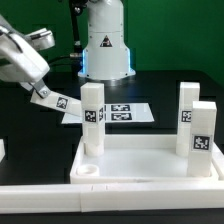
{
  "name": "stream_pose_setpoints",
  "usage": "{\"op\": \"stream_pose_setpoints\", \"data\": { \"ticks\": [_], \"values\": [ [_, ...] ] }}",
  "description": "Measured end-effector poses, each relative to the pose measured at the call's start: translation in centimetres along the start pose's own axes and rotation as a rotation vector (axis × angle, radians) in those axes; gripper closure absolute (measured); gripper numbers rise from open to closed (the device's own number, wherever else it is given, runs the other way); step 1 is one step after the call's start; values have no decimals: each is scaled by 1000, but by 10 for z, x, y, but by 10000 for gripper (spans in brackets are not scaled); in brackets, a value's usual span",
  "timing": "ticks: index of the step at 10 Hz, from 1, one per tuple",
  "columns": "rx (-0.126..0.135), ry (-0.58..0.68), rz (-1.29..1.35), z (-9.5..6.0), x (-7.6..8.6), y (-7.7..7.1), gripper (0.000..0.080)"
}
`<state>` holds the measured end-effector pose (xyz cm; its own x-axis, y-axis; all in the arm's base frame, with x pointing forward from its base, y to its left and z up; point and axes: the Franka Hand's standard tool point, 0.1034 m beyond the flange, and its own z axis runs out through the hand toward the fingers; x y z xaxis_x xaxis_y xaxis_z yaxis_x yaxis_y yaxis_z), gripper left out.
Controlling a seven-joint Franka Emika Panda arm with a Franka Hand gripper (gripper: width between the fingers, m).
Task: Assemble desk
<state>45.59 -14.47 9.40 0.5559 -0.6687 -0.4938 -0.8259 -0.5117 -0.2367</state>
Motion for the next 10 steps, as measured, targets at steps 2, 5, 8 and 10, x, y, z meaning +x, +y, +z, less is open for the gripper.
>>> {"op": "stream_pose_setpoints", "data": {
  "ticks": [2,5,8,10],
  "values": [
    [-2,131,-138,-63,17,-38,515],
    [-40,382,-307,-92,30,-87,515],
    [-112,556,-367,-97,28,-106,515],
    [-162,674,-524,-89,11,-164,515]
  ]
}}
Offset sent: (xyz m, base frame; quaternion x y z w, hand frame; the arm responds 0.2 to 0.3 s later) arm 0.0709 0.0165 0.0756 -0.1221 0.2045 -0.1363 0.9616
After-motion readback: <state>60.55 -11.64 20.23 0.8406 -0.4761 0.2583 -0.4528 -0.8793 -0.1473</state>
